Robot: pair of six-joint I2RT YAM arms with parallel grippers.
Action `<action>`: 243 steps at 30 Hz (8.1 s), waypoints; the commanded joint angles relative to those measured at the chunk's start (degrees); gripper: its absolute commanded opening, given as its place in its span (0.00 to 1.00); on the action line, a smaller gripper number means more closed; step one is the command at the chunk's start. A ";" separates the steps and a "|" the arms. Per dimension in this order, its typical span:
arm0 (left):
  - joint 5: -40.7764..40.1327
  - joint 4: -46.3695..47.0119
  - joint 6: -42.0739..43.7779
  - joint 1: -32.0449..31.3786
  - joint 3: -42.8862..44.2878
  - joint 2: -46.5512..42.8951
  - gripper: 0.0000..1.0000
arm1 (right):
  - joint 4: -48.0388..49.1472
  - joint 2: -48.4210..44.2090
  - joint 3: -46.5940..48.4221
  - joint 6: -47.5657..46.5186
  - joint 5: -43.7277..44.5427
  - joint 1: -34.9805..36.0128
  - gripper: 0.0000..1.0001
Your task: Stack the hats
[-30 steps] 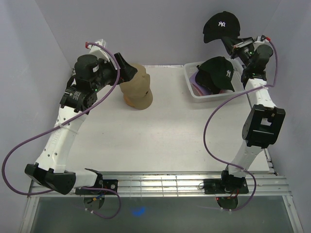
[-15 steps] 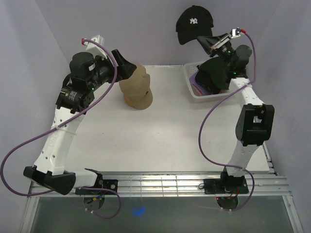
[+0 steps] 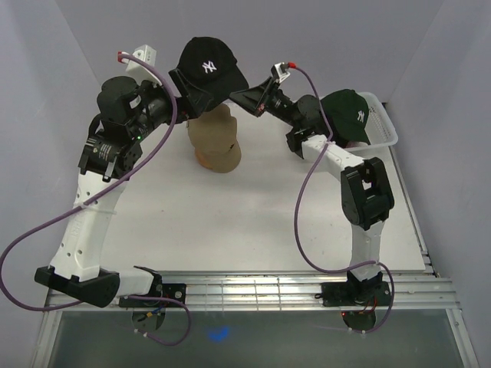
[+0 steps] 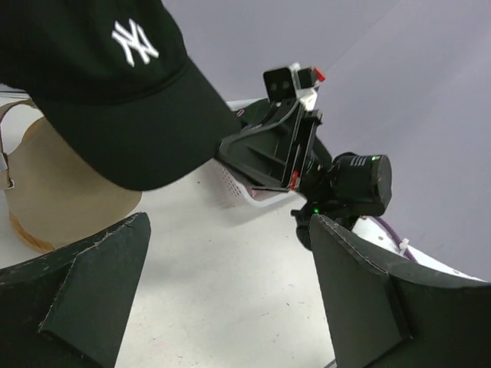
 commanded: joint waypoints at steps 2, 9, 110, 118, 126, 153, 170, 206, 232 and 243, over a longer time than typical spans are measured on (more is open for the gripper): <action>-0.53 -1.14 -0.13 -0.05 1.12 0.09 0.95 | 13.91 -3.40 -9.44 0.25 1.10 -0.22 0.08; -1.23 -1.67 0.05 -0.05 0.94 -0.26 0.95 | 30.96 0.55 -16.74 9.64 1.10 0.31 0.08; -4.14 3.43 1.72 2.15 -15.49 0.01 0.94 | -43.90 2.05 -19.92 -8.53 3.56 1.45 0.60; -3.70 3.78 1.98 2.50 -15.32 0.71 0.94 | -52.07 -4.18 -18.16 -15.30 7.24 0.57 0.60; -2.03 3.43 2.07 2.76 -12.51 1.06 0.94 | -61.75 -15.17 -17.63 -23.83 8.92 -1.18 0.61; 6.15 4.66 0.32 2.76 -11.53 0.36 0.94 | -65.35 -28.18 -22.37 -16.53 6.45 -43.99 0.61; 4.22 3.25 1.19 2.76 -9.25 1.50 0.94 | -56.48 -21.42 -25.63 -15.13 8.22 -44.69 0.69; 0.88 -0.18 2.87 2.94 -6.18 3.96 0.94 | -44.09 -11.31 -25.98 -9.16 10.50 -44.78 0.61; -0.71 -2.29 3.30 2.94 -4.42 4.31 0.94 | 0.36 -1.56 -21.24 9.64 6.19 -43.64 0.08; -0.27 -2.55 3.74 2.94 -3.45 4.58 0.94 | 13.48 2.92 -5.43 10.18 5.41 -41.09 0.08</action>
